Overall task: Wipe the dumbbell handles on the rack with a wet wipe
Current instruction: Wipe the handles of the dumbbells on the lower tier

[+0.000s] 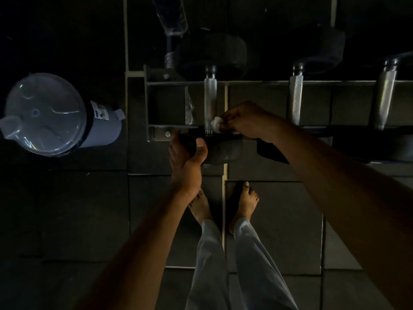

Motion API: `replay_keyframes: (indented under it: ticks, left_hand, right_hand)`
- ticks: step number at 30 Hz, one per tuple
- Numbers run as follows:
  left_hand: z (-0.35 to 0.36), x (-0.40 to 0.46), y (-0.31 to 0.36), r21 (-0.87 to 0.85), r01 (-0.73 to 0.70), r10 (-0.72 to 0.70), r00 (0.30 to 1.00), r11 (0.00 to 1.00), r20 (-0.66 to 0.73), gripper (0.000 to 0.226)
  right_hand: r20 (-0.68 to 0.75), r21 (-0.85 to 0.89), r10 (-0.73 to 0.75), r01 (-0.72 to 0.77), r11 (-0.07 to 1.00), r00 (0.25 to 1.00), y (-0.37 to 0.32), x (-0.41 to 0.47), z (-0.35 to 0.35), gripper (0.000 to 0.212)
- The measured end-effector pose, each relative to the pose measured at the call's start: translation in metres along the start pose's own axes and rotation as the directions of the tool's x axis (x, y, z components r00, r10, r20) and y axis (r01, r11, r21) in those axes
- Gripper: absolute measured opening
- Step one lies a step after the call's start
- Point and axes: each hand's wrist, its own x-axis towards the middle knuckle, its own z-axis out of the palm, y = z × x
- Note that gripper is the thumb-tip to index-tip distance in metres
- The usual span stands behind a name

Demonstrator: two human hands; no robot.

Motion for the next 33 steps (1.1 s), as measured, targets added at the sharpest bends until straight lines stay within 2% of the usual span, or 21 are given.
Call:
replay_keyframes:
  ticks: [4, 7, 12, 15, 19, 23, 26, 29, 31, 33]
  left_hand:
    - [-0.001, 0.003, -0.006, -0.019, 0.019, -0.019, 1.000, 1.000, 0.001, 0.097]
    - [0.000, 0.002, -0.004, -0.007, 0.012, -0.012, 1.000, 1.000, -0.012, 0.096]
    - [0.000, -0.001, -0.001, 0.030, 0.014, -0.013, 1.000, 0.999, -0.023, 0.102]
    - [0.000, -0.002, 0.002, 0.058, 0.002, 0.000, 1.000, 0.998, -0.022, 0.102]
    - [0.000, -0.002, 0.002, 0.060, 0.002, -0.001, 1.000, 0.998, -0.026, 0.096]
    - [0.000, -0.002, 0.000, 0.071, -0.009, 0.010, 1.000, 0.997, -0.021, 0.092]
    - [0.000, -0.001, -0.002, 0.054, -0.002, 0.003, 1.000, 0.999, -0.024, 0.094]
    - [0.001, -0.003, -0.001, 0.042, 0.008, -0.006, 0.999, 0.999, -0.034, 0.097]
    - [0.002, -0.004, 0.000, 0.055, 0.015, -0.013, 0.999, 0.998, -0.037, 0.098]
    - [0.002, -0.005, 0.001, 0.065, 0.023, -0.021, 0.999, 0.998, -0.029, 0.099]
  right_hand:
    - [-0.132, -0.027, -0.087, 0.084, 0.996, 0.987, -0.003, -0.010, 0.010, 0.028]
    - [-0.224, -0.215, -0.254, 0.206, 0.954, 0.941, -0.003, -0.015, 0.018, 0.024]
    - [-0.113, -0.416, -0.397, 0.319, 0.851, 0.911, -0.011, -0.008, 0.013, 0.018]
    - [-0.099, -0.539, -0.496, 0.372, 0.755, 0.863, -0.016, -0.002, 0.010, 0.028]
    - [-0.290, -0.521, -0.538, 0.342, 0.782, 0.791, -0.021, 0.008, 0.007, 0.030]
    - [-0.575, -0.418, -0.443, 0.218, 0.882, 0.688, -0.029, 0.021, 0.011, 0.033]
    - [-0.707, -0.343, -0.384, 0.186, 0.921, 0.594, -0.034, 0.027, 0.014, 0.030]
    - [-0.742, -0.303, -0.363, 0.201, 0.931, 0.564, -0.038, 0.029, 0.019, 0.026]
    - [-0.713, -0.347, -0.397, 0.202, 0.916, 0.578, -0.043, 0.028, 0.023, 0.024]
    - [-0.685, -0.449, -0.430, 0.125, 0.885, 0.588, -0.050, 0.028, 0.025, 0.025]
